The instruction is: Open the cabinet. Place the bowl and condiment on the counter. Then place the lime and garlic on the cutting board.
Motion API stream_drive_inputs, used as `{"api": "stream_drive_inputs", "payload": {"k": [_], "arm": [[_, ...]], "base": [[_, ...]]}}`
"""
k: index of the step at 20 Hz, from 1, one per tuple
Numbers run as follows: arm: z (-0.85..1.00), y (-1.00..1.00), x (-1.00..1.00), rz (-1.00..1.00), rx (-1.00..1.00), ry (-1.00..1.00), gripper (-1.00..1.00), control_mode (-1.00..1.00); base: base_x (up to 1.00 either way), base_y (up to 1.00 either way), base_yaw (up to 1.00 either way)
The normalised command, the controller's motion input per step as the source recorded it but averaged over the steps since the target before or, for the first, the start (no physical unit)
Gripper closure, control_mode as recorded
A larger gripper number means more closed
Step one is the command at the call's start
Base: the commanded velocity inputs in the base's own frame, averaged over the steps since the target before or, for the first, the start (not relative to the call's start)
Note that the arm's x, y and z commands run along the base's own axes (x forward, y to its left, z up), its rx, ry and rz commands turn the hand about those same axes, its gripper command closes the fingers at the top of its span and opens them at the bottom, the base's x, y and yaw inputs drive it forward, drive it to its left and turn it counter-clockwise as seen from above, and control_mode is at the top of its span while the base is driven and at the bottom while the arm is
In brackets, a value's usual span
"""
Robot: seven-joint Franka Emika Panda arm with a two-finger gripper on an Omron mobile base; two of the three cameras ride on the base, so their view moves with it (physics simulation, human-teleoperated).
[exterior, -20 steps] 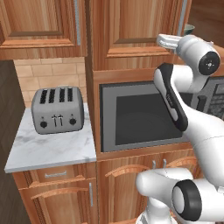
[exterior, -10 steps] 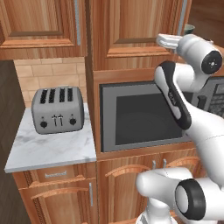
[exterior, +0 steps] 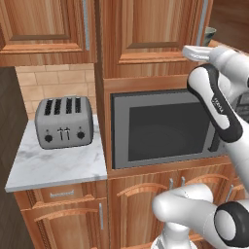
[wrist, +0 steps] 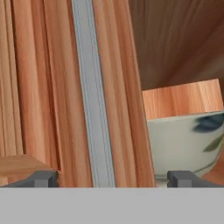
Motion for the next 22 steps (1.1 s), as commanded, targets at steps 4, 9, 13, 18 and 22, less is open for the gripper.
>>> {"api": "stream_drive_inputs", "payload": {"k": [4, 9, 13, 18, 22], "arm": [[-0.14, -0.02, 0.21, 0.09, -0.02, 0.0, -1.0, -1.0], [-0.01, 0.09, 0.22, 0.02, -0.02, 0.0, -1.0, -1.0], [0.0, 0.02, 0.08, 0.0, -0.03, 0.0, -1.0, -1.0], [0.0, 0.0, 0.0, 0.0, -0.02, 0.0, -1.0, -1.0], [0.0, 0.13, 0.12, 0.0, -0.01, 0.0, 1.0, -1.0]], "base": [[0.0, 0.0, 0.0], [0.0, 0.0, 0.0], [0.0, 0.0, 0.0], [0.0, 0.0, 0.0], [0.0, 0.0, 0.0]]}}
